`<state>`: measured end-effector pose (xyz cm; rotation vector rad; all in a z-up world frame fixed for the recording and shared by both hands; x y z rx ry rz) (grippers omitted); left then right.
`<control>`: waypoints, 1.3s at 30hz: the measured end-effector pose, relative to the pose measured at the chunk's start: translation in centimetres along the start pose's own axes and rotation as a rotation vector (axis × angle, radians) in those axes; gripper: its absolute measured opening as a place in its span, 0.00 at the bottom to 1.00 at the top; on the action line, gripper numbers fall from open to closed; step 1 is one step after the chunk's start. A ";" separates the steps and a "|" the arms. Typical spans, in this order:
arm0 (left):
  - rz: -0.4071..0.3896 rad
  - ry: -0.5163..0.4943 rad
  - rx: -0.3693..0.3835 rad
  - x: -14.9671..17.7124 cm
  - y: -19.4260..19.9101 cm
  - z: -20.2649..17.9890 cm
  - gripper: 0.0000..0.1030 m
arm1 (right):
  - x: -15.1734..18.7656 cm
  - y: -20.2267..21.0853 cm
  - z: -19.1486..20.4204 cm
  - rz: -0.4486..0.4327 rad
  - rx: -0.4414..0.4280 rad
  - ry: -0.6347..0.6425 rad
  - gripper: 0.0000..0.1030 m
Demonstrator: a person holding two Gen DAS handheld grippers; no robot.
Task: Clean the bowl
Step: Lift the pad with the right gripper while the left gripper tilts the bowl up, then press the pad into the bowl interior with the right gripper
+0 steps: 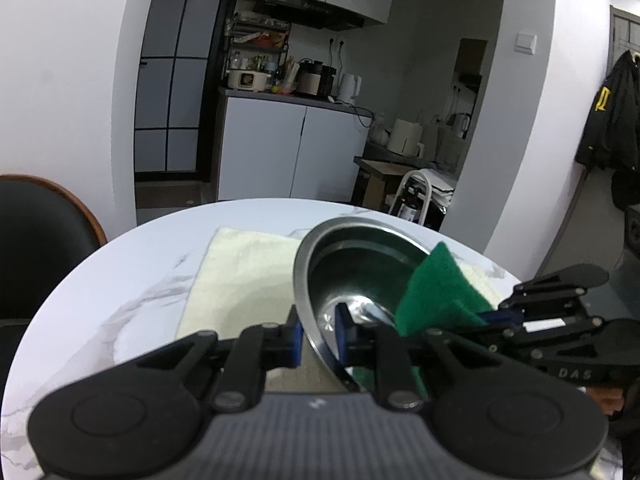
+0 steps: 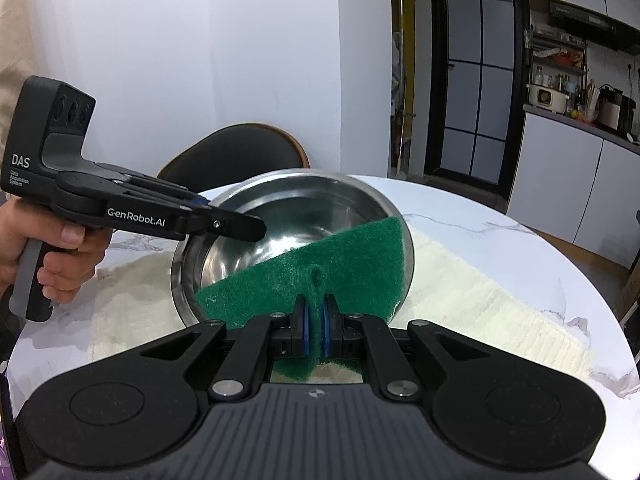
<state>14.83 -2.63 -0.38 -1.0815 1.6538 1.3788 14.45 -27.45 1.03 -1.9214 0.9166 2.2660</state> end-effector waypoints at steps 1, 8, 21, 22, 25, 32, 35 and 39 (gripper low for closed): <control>0.003 0.002 0.006 0.1 0.0 0.0 0.19 | 0.0 -0.1 0.0 0.004 0.001 0.003 0.07; 0.023 -0.008 0.029 0.4 -0.1 -0.6 0.21 | 0.6 -0.8 0.8 0.055 0.003 0.033 0.07; -0.050 -0.114 0.010 -0.3 -0.2 -3.5 0.07 | 0.7 -1.5 2.3 0.100 -0.072 0.043 0.07; -0.054 -0.122 0.009 -0.4 -0.2 -3.8 0.07 | 0.6 -1.5 2.4 0.097 -0.080 0.039 0.07; -0.063 -0.153 0.000 -0.3 -0.4 -4.5 0.06 | 0.2 -1.5 2.5 0.082 -0.101 0.023 0.07; -0.063 -0.184 -0.004 0.2 -0.6 -5.2 0.06 | -0.7 -0.2 2.3 0.034 -0.191 -0.043 0.07; -0.080 -0.204 -0.007 0.1 -0.5 -5.7 0.05 | -0.5 0.0 2.4 0.058 -0.195 -0.022 0.07; -0.095 -0.223 -0.013 0.3 -0.1 -6.2 0.05 | -0.2 0.5 2.0 0.105 -0.190 0.009 0.07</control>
Point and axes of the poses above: each gripper's, at about its wrist camera, not at the fingertips, and y roughly against the way its jaws point, z to its left, x to its underside, the point moved 1 cm from there along -y, roughly the way its jaws point, and after that the axes turned 9 degrees about -z, right-handed, at the moved point
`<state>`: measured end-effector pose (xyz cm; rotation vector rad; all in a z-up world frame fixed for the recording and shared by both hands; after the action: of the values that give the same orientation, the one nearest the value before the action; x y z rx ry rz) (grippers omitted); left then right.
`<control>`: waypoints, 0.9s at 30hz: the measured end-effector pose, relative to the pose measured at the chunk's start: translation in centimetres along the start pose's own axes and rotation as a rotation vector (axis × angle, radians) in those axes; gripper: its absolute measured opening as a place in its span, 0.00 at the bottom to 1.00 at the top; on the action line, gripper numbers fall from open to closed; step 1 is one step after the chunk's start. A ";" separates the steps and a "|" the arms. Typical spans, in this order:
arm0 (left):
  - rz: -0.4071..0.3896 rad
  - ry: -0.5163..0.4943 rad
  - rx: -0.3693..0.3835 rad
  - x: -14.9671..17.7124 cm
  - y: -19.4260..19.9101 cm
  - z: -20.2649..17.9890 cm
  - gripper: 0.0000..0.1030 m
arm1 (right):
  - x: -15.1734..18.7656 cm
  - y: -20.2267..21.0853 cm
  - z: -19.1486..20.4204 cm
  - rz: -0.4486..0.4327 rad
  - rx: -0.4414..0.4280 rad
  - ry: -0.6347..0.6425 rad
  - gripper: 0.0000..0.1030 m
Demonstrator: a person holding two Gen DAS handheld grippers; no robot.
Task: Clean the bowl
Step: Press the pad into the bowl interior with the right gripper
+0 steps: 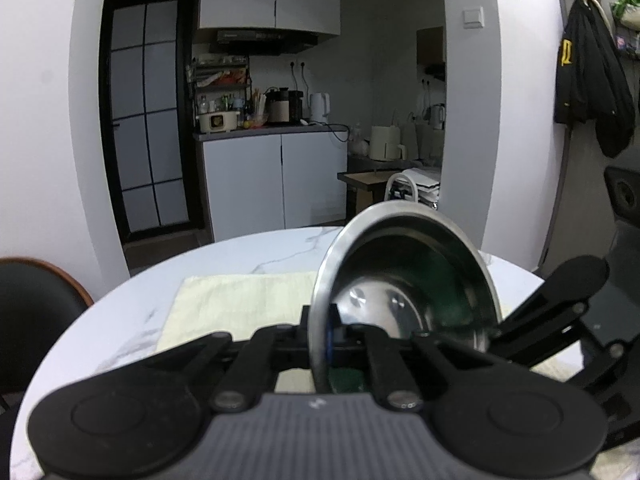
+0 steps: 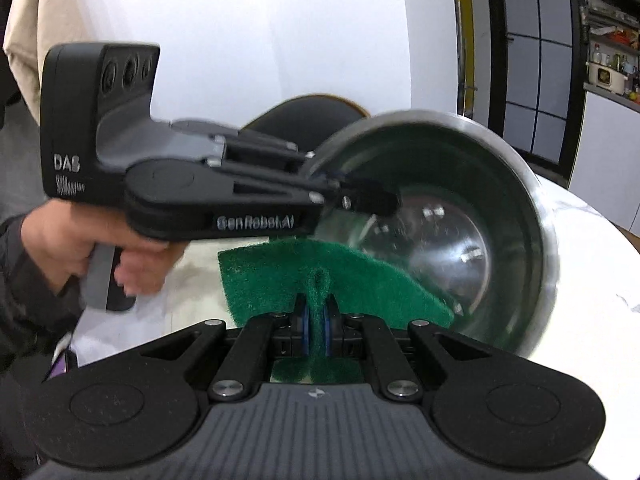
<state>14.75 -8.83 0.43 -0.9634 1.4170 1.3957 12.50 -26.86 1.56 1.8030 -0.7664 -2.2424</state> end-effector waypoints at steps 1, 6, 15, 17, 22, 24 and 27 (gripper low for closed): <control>-0.004 -0.003 0.000 -0.1 0.0 -0.1 0.05 | 0.1 0.1 -0.1 0.008 0.007 0.008 0.07; -0.022 -0.033 -0.018 -0.3 0.1 -0.7 0.05 | 0.7 0.6 -0.3 0.044 0.071 0.064 0.07; -0.113 -0.163 -0.137 -1.1 0.0 -2.3 0.07 | 1.3 1.3 -0.8 0.027 0.122 0.052 0.07; -0.123 -0.157 -0.132 -1.3 -0.2 -2.2 0.07 | 1.4 0.8 -0.6 0.025 0.127 0.051 0.07; -0.152 -0.160 -0.104 -1.7 -0.8 -2.6 0.07 | 1.2 0.5 -0.4 -0.010 0.151 0.043 0.07; -0.155 -0.155 -0.095 -1.7 -0.8 -2.6 0.07 | 0.9 1.0 -0.6 -0.036 0.171 0.031 0.07; -0.160 -0.149 -0.084 -1.8 -0.9 -2.6 0.07 | 0.7 1.1 -1.1 -0.052 0.210 0.022 0.07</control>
<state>15.95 -11.63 1.74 -0.9826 1.1540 1.3861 13.11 -28.44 1.33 1.9569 -0.9957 -2.2432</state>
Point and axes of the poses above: each gripper's, at about its wrist camera, not at the fingertips, and y roughly against the way its jaws point, z to its left, x to its underside, the point moved 1 cm from there along -y, roughly the way its jaws point, and after that the axes turned 9 degrees about -z, right-handed, at the moved point
